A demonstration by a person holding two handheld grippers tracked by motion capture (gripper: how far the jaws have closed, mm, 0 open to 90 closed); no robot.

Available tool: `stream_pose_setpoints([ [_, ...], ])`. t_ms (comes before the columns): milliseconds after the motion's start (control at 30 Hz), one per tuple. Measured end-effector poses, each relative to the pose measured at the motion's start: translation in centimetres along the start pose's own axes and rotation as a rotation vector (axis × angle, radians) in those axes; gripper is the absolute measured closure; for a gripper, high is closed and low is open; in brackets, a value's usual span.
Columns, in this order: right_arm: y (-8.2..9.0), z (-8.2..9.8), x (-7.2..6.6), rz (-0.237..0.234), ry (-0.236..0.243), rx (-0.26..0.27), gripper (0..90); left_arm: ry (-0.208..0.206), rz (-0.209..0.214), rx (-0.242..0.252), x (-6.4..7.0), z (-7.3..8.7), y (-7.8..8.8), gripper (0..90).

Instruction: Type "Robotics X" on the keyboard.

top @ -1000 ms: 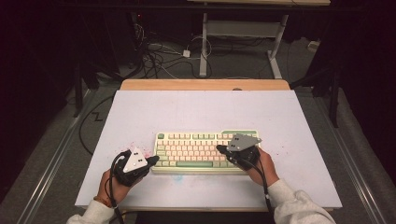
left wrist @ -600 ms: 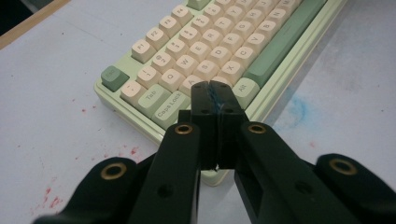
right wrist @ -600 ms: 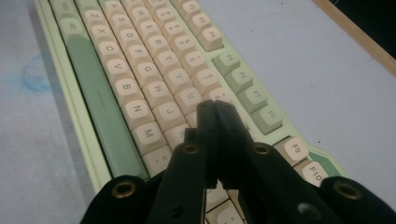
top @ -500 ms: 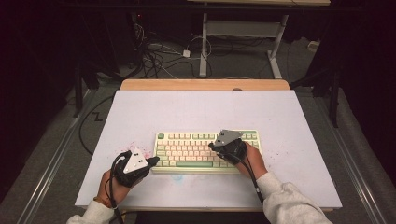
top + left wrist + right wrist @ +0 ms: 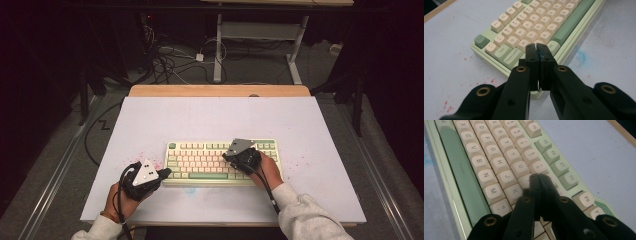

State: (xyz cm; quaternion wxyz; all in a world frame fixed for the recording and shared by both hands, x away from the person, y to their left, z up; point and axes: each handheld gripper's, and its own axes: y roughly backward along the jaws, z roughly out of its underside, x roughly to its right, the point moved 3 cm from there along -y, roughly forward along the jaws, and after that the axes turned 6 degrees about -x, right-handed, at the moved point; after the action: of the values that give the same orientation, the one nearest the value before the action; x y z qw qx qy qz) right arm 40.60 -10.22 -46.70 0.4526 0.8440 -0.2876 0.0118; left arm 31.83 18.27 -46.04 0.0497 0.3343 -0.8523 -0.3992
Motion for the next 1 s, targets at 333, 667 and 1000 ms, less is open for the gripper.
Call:
stream_pose_setpoints([
  [333, -0.22, 0.04, 0.07, -0.001, -0.001, -0.004, 89.8, -0.009, -0.005, -0.004, 0.18, -0.01, -0.11, 87.2],
  [667, -0.26, 0.0, 0.04, 0.001, -0.002, -0.003, 89.9, -0.013, -0.006, -0.013, 0.23, 0.01, -0.23, 87.6],
  [1000, -0.32, 0.0, 0.13, 0.004, -0.004, -0.003, 89.9, -0.016, -0.002, -0.016, 0.24, 0.02, -0.25, 87.5],
])
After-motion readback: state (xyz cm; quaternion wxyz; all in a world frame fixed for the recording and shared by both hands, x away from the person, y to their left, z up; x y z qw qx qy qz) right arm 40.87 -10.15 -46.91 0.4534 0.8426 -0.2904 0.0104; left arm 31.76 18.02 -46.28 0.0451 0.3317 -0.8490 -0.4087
